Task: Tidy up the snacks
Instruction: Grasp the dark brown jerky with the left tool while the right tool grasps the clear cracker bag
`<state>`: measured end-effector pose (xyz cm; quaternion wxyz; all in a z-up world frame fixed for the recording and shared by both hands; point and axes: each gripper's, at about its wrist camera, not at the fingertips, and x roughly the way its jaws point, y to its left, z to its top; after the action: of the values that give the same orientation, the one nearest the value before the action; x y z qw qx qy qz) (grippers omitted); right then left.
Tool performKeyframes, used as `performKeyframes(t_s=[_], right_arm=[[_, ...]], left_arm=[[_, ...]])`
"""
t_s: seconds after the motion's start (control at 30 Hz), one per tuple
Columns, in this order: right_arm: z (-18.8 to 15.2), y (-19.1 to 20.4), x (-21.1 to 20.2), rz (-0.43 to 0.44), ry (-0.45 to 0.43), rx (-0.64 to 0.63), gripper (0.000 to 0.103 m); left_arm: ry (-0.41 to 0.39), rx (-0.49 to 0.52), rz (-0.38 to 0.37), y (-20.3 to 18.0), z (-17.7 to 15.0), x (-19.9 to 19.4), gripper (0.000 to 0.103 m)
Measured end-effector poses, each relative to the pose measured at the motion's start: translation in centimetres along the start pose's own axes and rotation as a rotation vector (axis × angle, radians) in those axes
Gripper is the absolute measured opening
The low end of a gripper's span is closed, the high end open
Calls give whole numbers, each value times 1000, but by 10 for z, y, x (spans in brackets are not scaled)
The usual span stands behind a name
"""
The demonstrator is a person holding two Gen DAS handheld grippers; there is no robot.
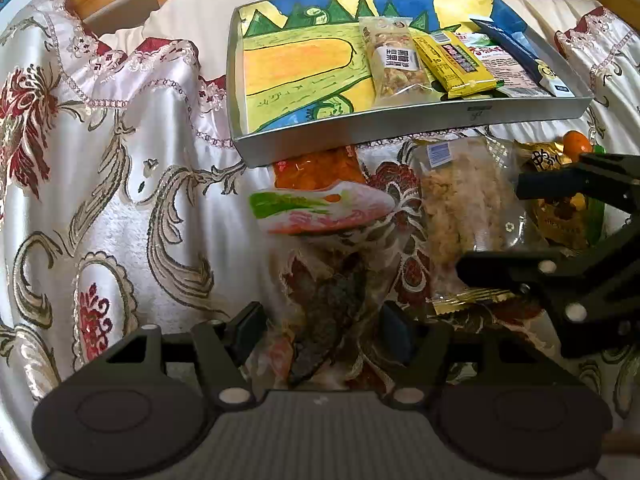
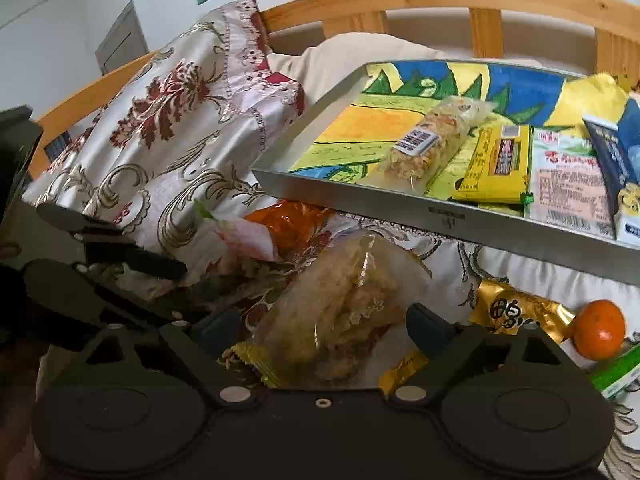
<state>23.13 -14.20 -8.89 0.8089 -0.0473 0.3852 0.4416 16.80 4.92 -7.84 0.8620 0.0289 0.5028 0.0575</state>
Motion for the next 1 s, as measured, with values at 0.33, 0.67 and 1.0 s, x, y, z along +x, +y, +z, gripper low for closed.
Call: performKeyframes(t_s=[0.33,0.67,1.0], right_arm=[[-5,4,13,-37,-3,-36,77],[-11,13,2,-90,-33,-103,58],[-18,28,-17,-141,-83,-177,49]], left_arm=[[-15,-22,-34,4,0,0,64],[-23,-54,-83,0,-9,-16,51],[-46,-109,-111,-2,-22,-39,49]])
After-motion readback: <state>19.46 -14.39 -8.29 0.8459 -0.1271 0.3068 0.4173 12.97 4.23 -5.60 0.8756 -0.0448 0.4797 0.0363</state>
